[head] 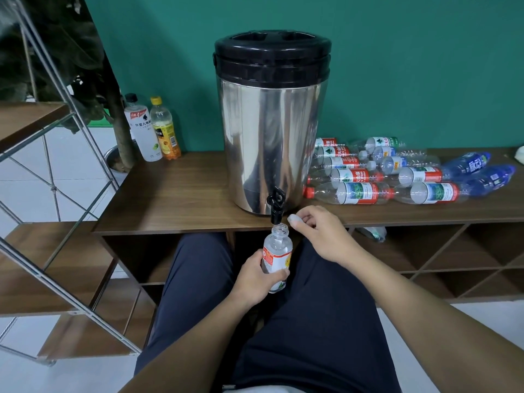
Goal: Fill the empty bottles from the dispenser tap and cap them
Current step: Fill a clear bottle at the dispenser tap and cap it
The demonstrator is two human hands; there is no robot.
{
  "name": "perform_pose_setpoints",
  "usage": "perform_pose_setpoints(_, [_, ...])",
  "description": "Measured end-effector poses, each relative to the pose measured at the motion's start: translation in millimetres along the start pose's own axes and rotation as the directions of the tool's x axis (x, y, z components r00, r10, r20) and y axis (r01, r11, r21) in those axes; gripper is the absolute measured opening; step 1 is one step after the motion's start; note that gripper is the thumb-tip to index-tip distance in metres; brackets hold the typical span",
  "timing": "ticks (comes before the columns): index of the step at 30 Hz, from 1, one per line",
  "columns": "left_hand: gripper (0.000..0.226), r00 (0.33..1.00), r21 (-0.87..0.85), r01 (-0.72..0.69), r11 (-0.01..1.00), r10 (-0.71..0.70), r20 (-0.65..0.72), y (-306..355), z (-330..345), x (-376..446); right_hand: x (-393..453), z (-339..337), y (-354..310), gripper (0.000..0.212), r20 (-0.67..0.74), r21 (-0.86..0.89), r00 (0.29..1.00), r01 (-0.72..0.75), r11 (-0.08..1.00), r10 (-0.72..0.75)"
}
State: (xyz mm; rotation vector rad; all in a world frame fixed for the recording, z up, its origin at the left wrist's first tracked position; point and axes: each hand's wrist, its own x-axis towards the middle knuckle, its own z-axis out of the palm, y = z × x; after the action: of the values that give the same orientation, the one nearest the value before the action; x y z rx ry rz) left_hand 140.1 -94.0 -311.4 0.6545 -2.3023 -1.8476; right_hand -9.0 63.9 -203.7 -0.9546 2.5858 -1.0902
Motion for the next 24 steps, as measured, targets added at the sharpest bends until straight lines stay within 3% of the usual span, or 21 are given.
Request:
perform_pose_setpoints(3, [0.048,1.0,-0.001,-0.012,1.0,0.012,0.011,2.9,0.4,-4.5,-13.1,-6.2,-11.2,0.022,0.093,0.049,0.994,0.055,0.997,-0.059])
perform_pose_setpoints(7, [0.051,0.999,0.014,-0.035,0.999,0.035,0.029,6.7,-0.8,-12.1,-20.5,-8.2,-16.9,0.008,0.155,-0.032,0.979,0.141,0.989,-0.135])
perform_pose_setpoints(17, [0.046,0.991,0.017,-0.117,0.993,0.116,0.072,28.2,-11.3,-36.7,-33.0,-54.7,-56.5,0.02,0.416,-0.198,0.861,0.398,0.896,-0.291])
perform_pose_setpoints(21, [0.043,0.984,-0.008,-0.149,0.989,0.149,0.097,39.2,-17.1,-46.9,-36.3,-68.4,-77.8,0.016,0.468,-0.228,0.825,0.458,0.859,-0.316])
perform_pose_setpoints(24, [0.042,0.982,-0.032,-0.164,0.986,0.167,0.084,47.7,-23.7,-56.0,-36.8,-68.7,-95.3,0.006,0.453,-0.339,0.845,0.459,0.821,-0.285])
